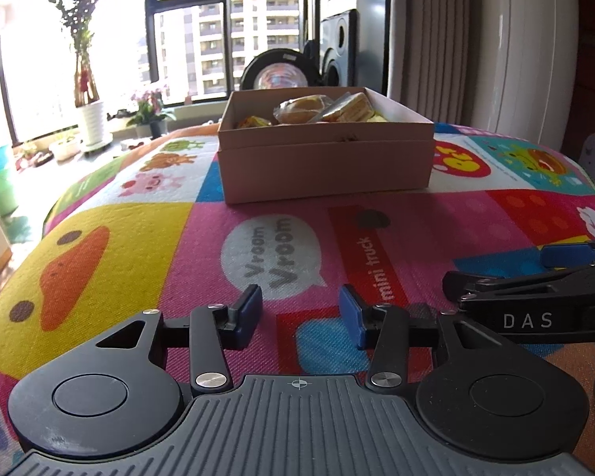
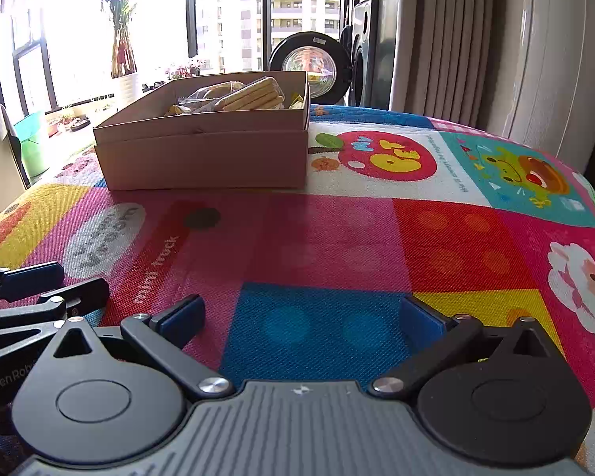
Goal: Organize objects
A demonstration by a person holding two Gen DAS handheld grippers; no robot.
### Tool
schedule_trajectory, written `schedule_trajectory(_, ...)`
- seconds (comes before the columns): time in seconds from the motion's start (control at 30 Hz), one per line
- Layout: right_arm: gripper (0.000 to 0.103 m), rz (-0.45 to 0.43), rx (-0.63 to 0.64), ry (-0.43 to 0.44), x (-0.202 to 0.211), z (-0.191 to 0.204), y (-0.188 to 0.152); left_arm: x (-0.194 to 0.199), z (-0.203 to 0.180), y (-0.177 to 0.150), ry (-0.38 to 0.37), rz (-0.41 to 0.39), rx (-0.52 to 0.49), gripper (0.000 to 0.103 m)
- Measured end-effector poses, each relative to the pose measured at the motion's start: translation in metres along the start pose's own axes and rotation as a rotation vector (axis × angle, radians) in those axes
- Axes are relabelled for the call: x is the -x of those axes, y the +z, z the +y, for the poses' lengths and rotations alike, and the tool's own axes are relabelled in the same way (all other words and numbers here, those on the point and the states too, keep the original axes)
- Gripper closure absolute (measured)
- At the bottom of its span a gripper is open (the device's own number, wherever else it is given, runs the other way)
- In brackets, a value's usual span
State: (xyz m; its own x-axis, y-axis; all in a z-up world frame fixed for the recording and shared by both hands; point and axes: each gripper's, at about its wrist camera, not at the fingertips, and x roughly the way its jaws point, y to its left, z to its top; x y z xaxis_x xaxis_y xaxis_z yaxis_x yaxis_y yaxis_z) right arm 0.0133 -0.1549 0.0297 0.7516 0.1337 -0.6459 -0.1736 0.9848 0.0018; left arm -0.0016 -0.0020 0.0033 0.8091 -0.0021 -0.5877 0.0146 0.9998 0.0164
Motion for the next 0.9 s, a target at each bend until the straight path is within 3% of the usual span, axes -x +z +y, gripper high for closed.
schedule_trajectory(0.9,0.0,0.0,0.0,0.0,-0.0002,-0.0001,0.0007,0.0005,0.004,0.0002,0.016,0.0,0.036,0.053)
